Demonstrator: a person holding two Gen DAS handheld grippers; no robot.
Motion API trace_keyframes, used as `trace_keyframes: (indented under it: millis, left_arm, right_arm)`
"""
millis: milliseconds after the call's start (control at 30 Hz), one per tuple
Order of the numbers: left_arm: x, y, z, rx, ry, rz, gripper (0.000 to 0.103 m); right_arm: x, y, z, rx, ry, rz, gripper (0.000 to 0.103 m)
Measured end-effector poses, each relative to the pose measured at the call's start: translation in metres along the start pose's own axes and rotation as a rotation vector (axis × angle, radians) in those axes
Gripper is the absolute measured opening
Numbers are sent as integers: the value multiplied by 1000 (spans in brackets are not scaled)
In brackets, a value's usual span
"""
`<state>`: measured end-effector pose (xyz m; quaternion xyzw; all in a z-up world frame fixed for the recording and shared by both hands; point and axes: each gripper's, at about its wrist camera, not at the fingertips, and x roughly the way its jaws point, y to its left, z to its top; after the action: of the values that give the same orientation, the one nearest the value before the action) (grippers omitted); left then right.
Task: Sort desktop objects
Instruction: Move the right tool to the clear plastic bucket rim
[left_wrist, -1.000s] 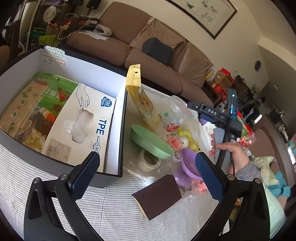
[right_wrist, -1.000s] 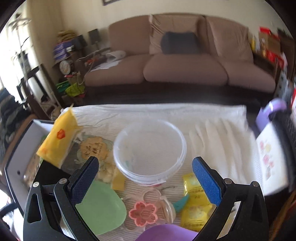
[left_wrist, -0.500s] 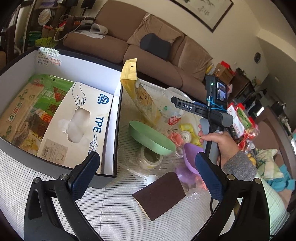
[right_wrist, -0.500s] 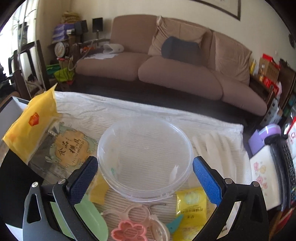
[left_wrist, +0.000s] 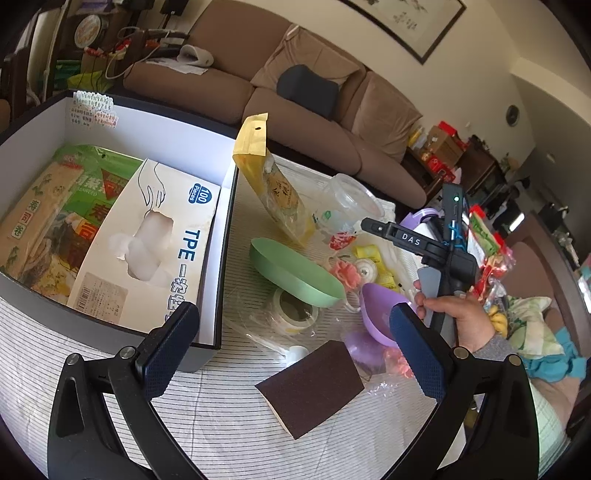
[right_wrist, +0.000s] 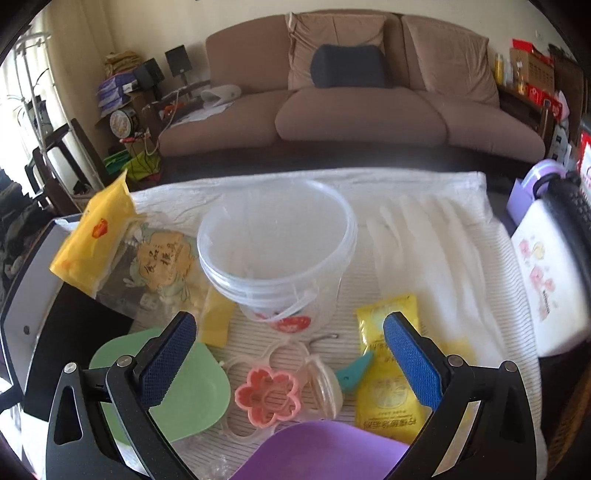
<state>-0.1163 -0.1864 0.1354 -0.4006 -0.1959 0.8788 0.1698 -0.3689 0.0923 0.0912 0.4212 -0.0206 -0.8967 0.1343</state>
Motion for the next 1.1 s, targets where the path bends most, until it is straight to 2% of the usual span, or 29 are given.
trace_keyframes:
  millis: [33, 100, 133, 200, 233, 300, 333, 400, 467, 600, 767, 933, 967, 1000, 1033, 1067, 1100]
  left_arm:
    - [0, -1, -1, 4, 0, 3, 103]
    - [0, -3, 0, 12, -2, 5, 103]
    - [0, -4, 0, 15, -2, 6, 103]
    - [1, -4, 1, 16, -3, 5, 103]
    - [1, -4, 1, 15, -1, 5, 103]
    - [2, -2, 0, 12, 7, 3, 103]
    - [2, -2, 0, 12, 8, 2, 103]
    - [2, -2, 0, 12, 6, 1, 103]
    - [0, -1, 1, 7, 2, -2, 103]
    - [-1, 2, 2, -8, 1, -11, 103]
    - [-2, 3, 2, -16, 0, -18, 103]
    - [-1, 0, 2, -7, 4, -18, 103]
    - [-1, 0, 3, -4, 4, -18, 103]
    - [-1, 0, 3, -4, 4, -18, 103]
    - [-2, -1, 3, -4, 3, -20, 103]
    - [-2, -1, 2, -4, 3, -22, 103]
    - [-2, -2, 2, -3, 3, -23, 103]
  right_arm:
    - [4, 4, -2, -3, 15, -4, 99]
    - [10, 8, -4, 0, 36, 16, 85]
    - [13, 10, -6, 11, 45, 38, 81]
    - [19, 10, -6, 50, 57, 84, 64]
    - [22, 9, -7, 73, 57, 101, 59]
    - [24, 5, -7, 109, 48, 118, 43]
    - [24, 3, -7, 122, 39, 124, 41]
    - [25, -2, -8, 149, 25, 135, 25]
    - [23, -7, -10, 175, 7, 153, 15]
    - [8, -17, -12, 216, -49, 169, 13]
    - [-10, -16, -8, 182, -90, 93, 12]
    - [-10, -4, -1, 81, -23, 4, 15]
    - [-12, 0, -1, 63, -21, -16, 24]
    - [-12, 4, -2, 37, -17, -53, 55]
    - [-11, 9, -3, 6, -14, -106, 76]
    - [-10, 14, -3, -28, -20, -151, 100]
    - [-8, 18, -3, -61, -32, -179, 101]
